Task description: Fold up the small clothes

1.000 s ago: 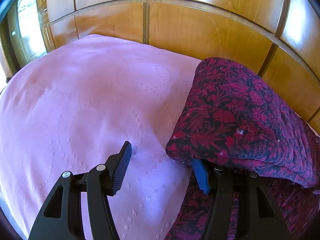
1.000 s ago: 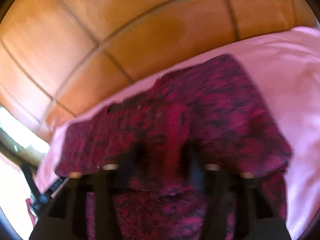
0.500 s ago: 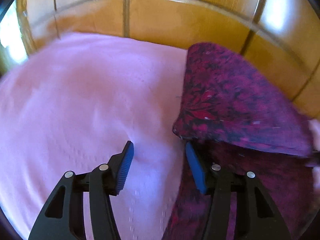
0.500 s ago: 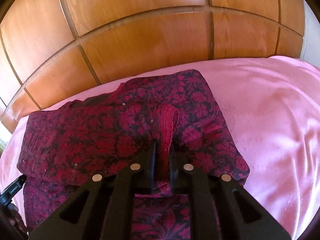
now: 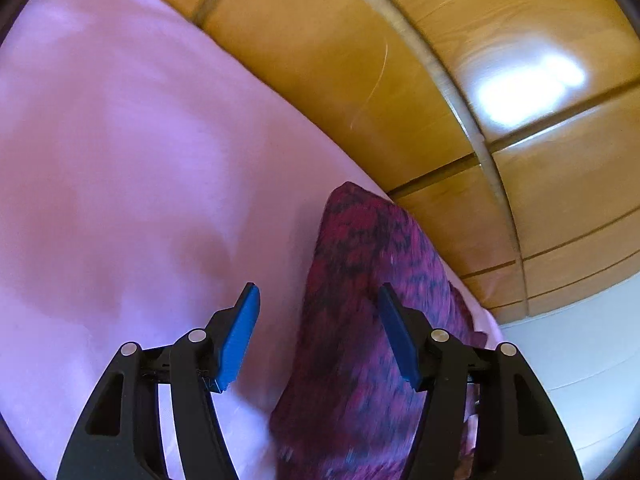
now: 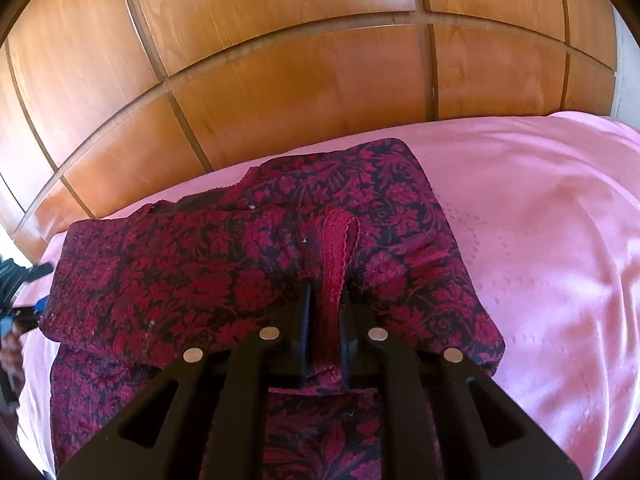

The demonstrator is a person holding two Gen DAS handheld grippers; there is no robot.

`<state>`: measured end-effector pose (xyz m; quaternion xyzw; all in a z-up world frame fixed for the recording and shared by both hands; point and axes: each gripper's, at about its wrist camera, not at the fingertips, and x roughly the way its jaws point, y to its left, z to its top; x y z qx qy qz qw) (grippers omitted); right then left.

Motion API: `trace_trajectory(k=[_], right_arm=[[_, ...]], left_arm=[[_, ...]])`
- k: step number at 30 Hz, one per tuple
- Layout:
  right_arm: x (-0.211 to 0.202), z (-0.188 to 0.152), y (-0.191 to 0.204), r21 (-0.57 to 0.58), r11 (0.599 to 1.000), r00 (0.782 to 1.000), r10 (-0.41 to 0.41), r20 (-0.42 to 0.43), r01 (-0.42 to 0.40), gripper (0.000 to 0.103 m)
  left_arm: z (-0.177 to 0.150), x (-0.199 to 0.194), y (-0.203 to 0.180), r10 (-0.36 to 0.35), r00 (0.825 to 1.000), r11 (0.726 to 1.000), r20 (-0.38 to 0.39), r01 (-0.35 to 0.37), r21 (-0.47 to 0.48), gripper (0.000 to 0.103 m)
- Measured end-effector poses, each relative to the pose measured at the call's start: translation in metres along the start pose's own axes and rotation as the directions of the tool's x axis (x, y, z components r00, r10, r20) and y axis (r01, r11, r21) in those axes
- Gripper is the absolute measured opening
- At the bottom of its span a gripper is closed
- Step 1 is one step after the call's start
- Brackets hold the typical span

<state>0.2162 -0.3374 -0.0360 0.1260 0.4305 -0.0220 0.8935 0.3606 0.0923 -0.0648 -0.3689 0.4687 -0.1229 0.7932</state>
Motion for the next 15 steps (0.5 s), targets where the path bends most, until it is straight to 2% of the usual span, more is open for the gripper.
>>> trace_trajectory(k=[4, 5, 6, 8, 11, 13, 14, 15], right_arm=[[0.003, -0.001, 0.000, -0.005, 1.000, 1.000, 0.004, 0.009, -0.004, 0.010], [0.003, -0.001, 0.000, -0.006, 1.000, 1.000, 0.005, 0.012, -0.005, 0.010], [0.003, -0.001, 0.000, -0.006, 1.000, 1.000, 0.005, 0.012, -0.005, 0.010], [0.002, 0.000, 0.001, -0.015, 1.000, 1.000, 0.005, 0.008, -0.004, 0.010], [-0.010, 0.009, 0.006, -0.067, 0.997, 0.999, -0.030, 0.030, 0.032, 0.010], [-0.022, 0.014, 0.013, -0.115, 0.989, 0.994, -0.083, 0.075, 0.091, 0.010], [-0.020, 0.014, 0.014, -0.126, 0.986, 0.993, -0.097, 0.064, 0.104, 0.010], [-0.016, 0.013, 0.014, -0.128, 0.986, 0.994, -0.102, 0.047, 0.107, 0.010]], left_arm=[[0.015, 0.021, 0.000, -0.082, 0.996, 0.995, -0.032, 0.080, -0.065, 0.059], [0.017, 0.024, -0.002, -0.092, 0.995, 0.994, -0.029, 0.090, -0.069, 0.043], [0.017, 0.026, -0.005, -0.097, 0.995, 0.994, -0.028, 0.096, -0.054, 0.036], [0.013, 0.019, -0.019, -0.055, 0.998, 0.998, 0.020, 0.055, 0.015, 0.024], [-0.011, 0.001, -0.048, 0.053, 0.990, 0.978, 0.132, -0.078, 0.193, 0.023], [-0.031, 0.006, -0.064, 0.196, 0.962, 0.920, 0.191, -0.248, 0.303, 0.023], [-0.038, 0.012, -0.067, 0.260, 0.942, 0.888, 0.211, -0.319, 0.331, 0.023], [-0.044, 0.024, -0.068, 0.335, 0.914, 0.844, 0.231, -0.399, 0.358, 0.023]])
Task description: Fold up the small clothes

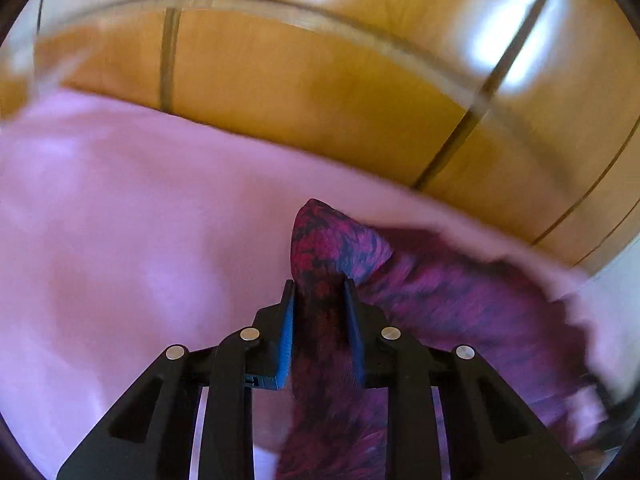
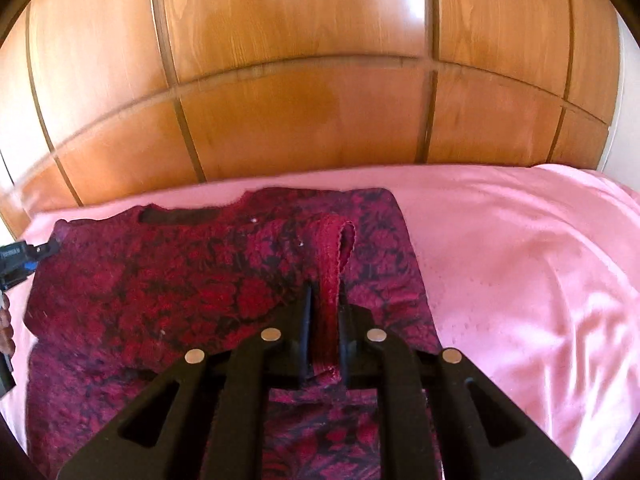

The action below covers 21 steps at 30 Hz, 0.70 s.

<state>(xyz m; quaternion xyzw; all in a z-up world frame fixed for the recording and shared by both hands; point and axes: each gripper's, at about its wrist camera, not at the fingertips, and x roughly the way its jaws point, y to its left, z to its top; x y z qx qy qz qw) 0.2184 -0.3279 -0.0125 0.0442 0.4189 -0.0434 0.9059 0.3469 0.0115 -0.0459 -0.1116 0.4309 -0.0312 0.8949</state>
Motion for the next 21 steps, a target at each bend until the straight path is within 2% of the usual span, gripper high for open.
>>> trace_trajectory(k=[1, 3, 4, 5, 7, 10, 12, 14, 15, 17, 19, 21], right_arm=[[0.009, -0.004, 0.002, -0.008, 1.000, 1.000, -0.004, -0.027, 0.004, 0.010], [0.017, -0.010, 0.006, -0.032, 0.999, 0.999, -0.017, -0.037, 0.016, 0.011], [0.018, -0.010, 0.008, -0.034, 0.999, 0.999, -0.025, -0.033, 0.024, 0.011], [0.018, -0.010, 0.008, -0.028, 0.999, 0.999, -0.031, -0.034, 0.030, 0.011], [0.019, -0.010, 0.007, -0.018, 0.999, 0.999, -0.029, -0.030, 0.029, 0.013], [0.018, -0.010, 0.004, -0.004, 1.000, 0.999, -0.022, -0.028, 0.022, 0.015], [0.016, -0.008, -0.002, 0.025, 1.000, 1.000, -0.003, -0.029, 0.003, 0.020], [0.008, -0.005, -0.005, 0.036, 0.999, 1.000, -0.020, -0.015, 0.020, 0.041], [0.000, -0.004, -0.008, 0.047, 0.999, 1.000, -0.028, 0.003, 0.027, 0.057], [-0.019, -0.004, -0.010, 0.063, 0.998, 0.998, -0.034, 0.049, 0.031, 0.058], [-0.035, -0.005, -0.003, 0.049, 0.999, 0.997, -0.008, 0.081, 0.004, 0.058], [-0.036, -0.005, 0.007, 0.024, 0.999, 0.997, 0.032, 0.070, -0.033, 0.058]], left_arm=[[-0.005, 0.009, -0.005, 0.054, 0.999, 0.998, -0.006, -0.054, 0.035, 0.023], [-0.007, 0.018, -0.007, 0.098, 0.995, 0.994, -0.014, -0.097, 0.048, 0.024], [-0.005, 0.018, -0.009, 0.114, 0.993, 0.992, -0.013, -0.113, 0.047, 0.030], [-0.002, 0.016, -0.010, 0.158, 0.987, 0.987, -0.011, -0.158, 0.043, 0.043], [-0.004, 0.002, -0.013, 0.212, 0.977, 0.977, 0.013, -0.213, 0.030, 0.047], [-0.010, -0.033, -0.018, 0.197, 0.976, 0.979, 0.092, -0.201, 0.039, 0.047], [-0.022, -0.055, -0.024, 0.135, 0.982, 0.988, 0.129, -0.144, 0.062, 0.047], [-0.039, -0.067, -0.032, 0.089, 0.987, 0.990, 0.136, -0.102, 0.095, 0.047], [-0.046, -0.070, -0.035, 0.071, 0.989, 0.991, 0.128, -0.085, 0.104, 0.047], [-0.063, -0.067, -0.046, 0.057, 0.993, 0.988, 0.106, -0.072, 0.138, 0.047], [-0.073, -0.061, -0.051, 0.102, 0.989, 0.976, 0.110, -0.121, 0.181, 0.047], [-0.075, -0.049, -0.052, 0.121, 0.989, 0.976, 0.088, -0.135, 0.173, 0.047]])
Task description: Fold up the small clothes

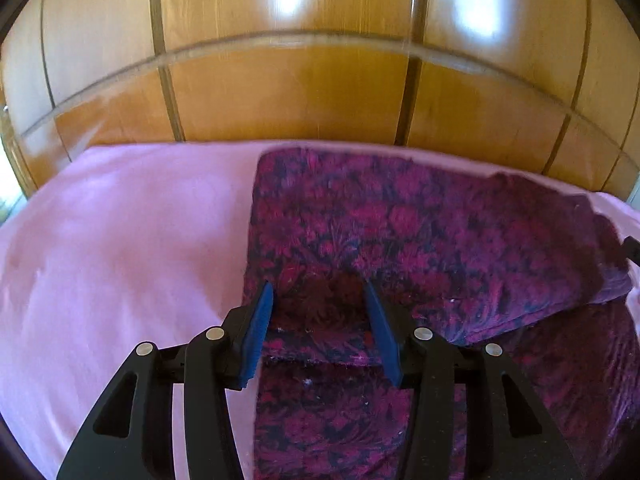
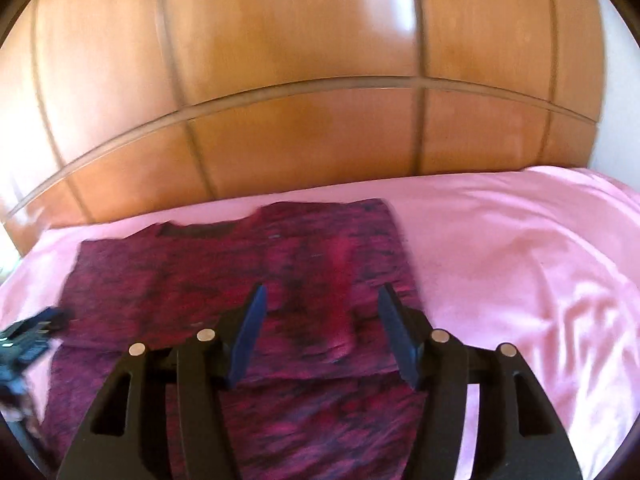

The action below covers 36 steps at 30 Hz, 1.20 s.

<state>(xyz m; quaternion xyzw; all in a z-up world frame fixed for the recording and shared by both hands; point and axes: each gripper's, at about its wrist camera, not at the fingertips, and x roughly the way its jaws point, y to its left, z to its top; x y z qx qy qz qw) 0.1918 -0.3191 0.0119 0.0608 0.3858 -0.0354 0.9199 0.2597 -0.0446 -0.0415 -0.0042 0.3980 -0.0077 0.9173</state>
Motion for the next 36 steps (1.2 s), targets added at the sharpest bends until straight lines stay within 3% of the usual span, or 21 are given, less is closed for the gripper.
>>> trace_trajectory(k=[3, 5, 11, 18, 20, 28, 36], right_arm=[[0.018, -0.006, 0.020, -0.060, 0.998, 0.998, 0.019, -0.054, -0.022, 0.056], [0.045, -0.013, 0.026, -0.092, 0.996, 0.992, -0.020, -0.127, 0.009, 0.056], [0.058, -0.012, 0.033, -0.154, 0.987, 0.992, -0.067, -0.109, 0.050, 0.056], [0.054, -0.017, 0.031, -0.157, 0.986, 0.993, -0.065, -0.094, 0.050, 0.058], [0.049, -0.020, 0.033, -0.159, 0.986, 0.994, -0.070, -0.088, 0.055, 0.061], [0.015, -0.028, 0.035, -0.138, 0.990, 0.998, -0.032, -0.054, 0.024, 0.090], [-0.005, -0.048, 0.015, -0.104, 0.994, 0.993, -0.053, -0.101, 0.042, 0.093]], left_arm=[[0.003, 0.010, -0.003, 0.047, 0.999, 0.999, -0.009, -0.047, 0.015, 0.047], [0.005, 0.017, -0.004, 0.068, 0.998, 0.998, -0.012, -0.067, 0.018, 0.047], [0.002, 0.001, -0.005, 0.099, 0.995, 0.995, 0.002, -0.099, 0.000, 0.047], [-0.021, -0.054, 0.003, 0.063, 0.996, 0.997, 0.060, -0.060, -0.056, 0.047], [-0.027, -0.067, 0.004, 0.056, 0.995, 0.997, 0.078, -0.051, -0.057, 0.055], [-0.053, -0.104, 0.011, 0.039, 0.993, 0.997, 0.111, -0.031, -0.068, 0.056], [-0.076, -0.115, 0.017, 0.024, 0.996, 0.996, 0.084, -0.017, -0.083, 0.056]])
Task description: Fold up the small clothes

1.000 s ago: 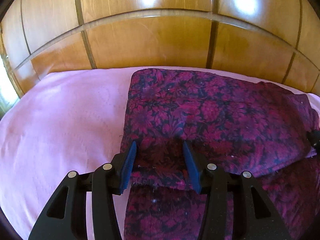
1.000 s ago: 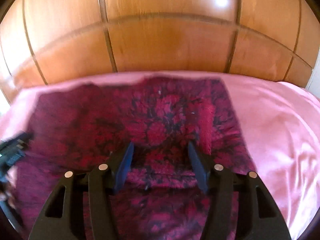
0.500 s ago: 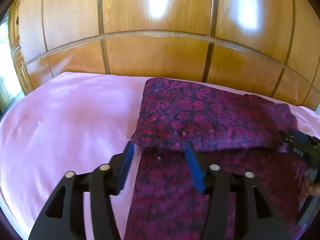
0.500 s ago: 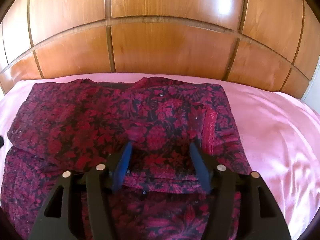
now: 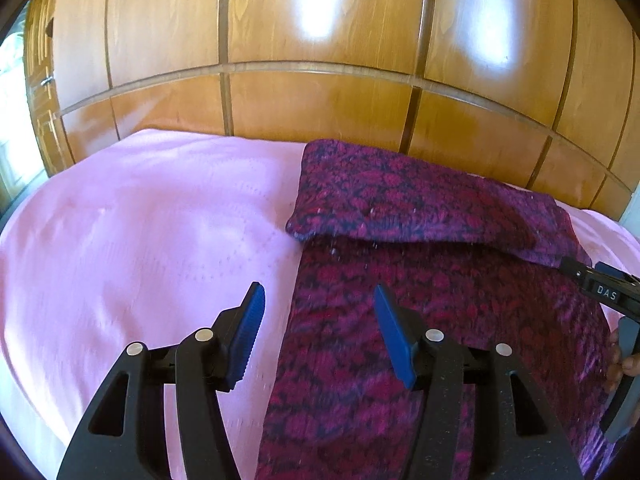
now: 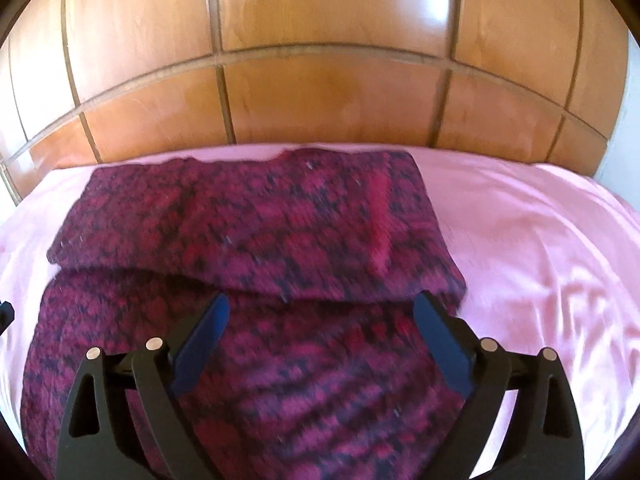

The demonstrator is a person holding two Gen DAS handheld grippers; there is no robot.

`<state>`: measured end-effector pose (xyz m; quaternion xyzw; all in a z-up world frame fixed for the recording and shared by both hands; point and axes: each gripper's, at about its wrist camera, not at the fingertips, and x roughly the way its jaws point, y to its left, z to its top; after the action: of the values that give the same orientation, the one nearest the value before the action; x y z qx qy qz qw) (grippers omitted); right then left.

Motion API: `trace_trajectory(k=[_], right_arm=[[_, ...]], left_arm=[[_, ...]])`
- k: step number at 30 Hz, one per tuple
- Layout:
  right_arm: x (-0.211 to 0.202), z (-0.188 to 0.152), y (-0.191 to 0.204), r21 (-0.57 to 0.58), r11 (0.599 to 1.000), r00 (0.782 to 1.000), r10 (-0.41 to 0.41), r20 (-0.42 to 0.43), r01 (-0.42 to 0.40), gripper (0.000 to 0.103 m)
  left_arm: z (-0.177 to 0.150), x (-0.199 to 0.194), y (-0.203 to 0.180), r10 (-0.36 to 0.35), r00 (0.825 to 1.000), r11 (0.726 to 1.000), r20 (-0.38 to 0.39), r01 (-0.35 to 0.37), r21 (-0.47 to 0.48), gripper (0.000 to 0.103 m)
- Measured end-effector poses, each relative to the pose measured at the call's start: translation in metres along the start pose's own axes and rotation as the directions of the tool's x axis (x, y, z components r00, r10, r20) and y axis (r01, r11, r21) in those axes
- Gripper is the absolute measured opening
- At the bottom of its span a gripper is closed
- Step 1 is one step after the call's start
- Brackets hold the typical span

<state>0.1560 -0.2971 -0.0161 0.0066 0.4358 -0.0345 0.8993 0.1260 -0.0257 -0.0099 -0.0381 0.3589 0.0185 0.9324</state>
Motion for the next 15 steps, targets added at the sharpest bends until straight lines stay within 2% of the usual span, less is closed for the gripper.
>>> trace_trajectory(k=[9, 15], right_arm=[[0.002, -0.039, -0.018, 0.022, 1.000, 0.995, -0.002, -0.098, 0.004, 0.094], [-0.008, -0.062, -0.020, 0.009, 1.000, 0.994, 0.020, -0.104, -0.019, 0.095]], left_arm=[[-0.026, 0.001, 0.004, 0.001, 0.999, 1.000, -0.049, 0.000, 0.008, 0.056], [-0.043, 0.008, 0.014, 0.008, 0.995, 1.000, -0.104, -0.007, 0.011, 0.056]])
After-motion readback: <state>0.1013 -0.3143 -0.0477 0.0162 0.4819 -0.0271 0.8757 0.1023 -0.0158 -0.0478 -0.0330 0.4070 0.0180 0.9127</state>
